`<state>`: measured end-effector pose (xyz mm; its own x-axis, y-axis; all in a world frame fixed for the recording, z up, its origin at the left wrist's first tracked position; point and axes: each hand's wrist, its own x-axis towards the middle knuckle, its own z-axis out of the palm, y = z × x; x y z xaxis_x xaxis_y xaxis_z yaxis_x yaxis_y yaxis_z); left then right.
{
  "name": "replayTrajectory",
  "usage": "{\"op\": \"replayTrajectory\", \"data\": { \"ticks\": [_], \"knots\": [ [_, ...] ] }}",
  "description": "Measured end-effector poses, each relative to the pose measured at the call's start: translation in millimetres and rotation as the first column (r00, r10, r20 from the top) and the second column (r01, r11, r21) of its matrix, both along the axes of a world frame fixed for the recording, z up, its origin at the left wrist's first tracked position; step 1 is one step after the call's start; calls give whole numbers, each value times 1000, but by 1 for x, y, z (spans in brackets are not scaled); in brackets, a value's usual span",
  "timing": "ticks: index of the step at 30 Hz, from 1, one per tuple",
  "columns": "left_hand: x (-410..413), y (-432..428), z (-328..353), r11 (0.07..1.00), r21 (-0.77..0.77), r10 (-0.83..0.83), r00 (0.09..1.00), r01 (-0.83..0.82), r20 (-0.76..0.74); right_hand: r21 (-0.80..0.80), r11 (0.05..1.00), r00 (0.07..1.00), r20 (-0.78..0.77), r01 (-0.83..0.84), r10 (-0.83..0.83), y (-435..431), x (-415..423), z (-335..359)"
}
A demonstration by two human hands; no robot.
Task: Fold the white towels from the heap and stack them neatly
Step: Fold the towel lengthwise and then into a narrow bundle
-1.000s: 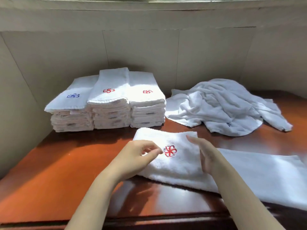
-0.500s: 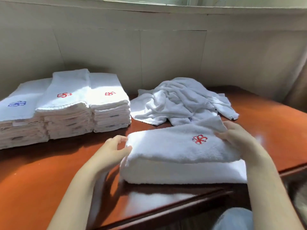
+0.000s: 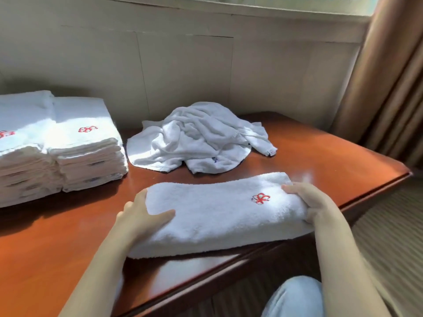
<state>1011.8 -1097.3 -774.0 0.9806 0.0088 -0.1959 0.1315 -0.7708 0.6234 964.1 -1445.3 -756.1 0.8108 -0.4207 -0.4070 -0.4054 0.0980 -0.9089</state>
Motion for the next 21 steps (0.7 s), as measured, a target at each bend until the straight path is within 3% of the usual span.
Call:
{"op": "replayTrajectory", "data": {
  "ticks": [2, 3, 6, 8, 10, 13, 16, 19, 21],
  "knots": [
    [-1, -3, -2, 1000, 25, 19, 1000, -19, 7, 114, 992, 997, -44, 61, -56, -8, -7, 0],
    [0, -4, -2, 1000, 16, 26, 1000, -26, 8, 94, 993, 996, -68, 66, -60, -10, -8, -1],
    [3, -3, -4, 998, -31, 53, 998, -54, -15, -245, 969, 993, -114, 10, -39, -12, -5, -5],
    [5, -2, -4, 997, -19, 73, 996, -74, -60, -528, 843, 987, -157, -108, 28, -12, 0, -7],
    [7, 0, -3, 997, -2, 78, 994, -78, -74, -686, 702, 976, -209, -191, 62, -11, 1, -9],
    [8, 2, -3, 998, -14, 57, 997, -58, -59, -761, 593, 962, -259, -261, 91, -9, 4, -13],
    [8, 7, -1, 994, -107, -10, 997, 2, -75, -780, 573, 962, -268, -253, 60, -10, 6, -17],
    [7, 12, 5, 963, -266, -88, 987, 50, -132, -828, 542, 963, -245, -147, -113, -6, 2, -18],
    [4, 17, 9, 933, -351, -149, 975, 83, -165, -903, 428, 965, -130, -22, -226, 6, 2, -17]
  ]
}}
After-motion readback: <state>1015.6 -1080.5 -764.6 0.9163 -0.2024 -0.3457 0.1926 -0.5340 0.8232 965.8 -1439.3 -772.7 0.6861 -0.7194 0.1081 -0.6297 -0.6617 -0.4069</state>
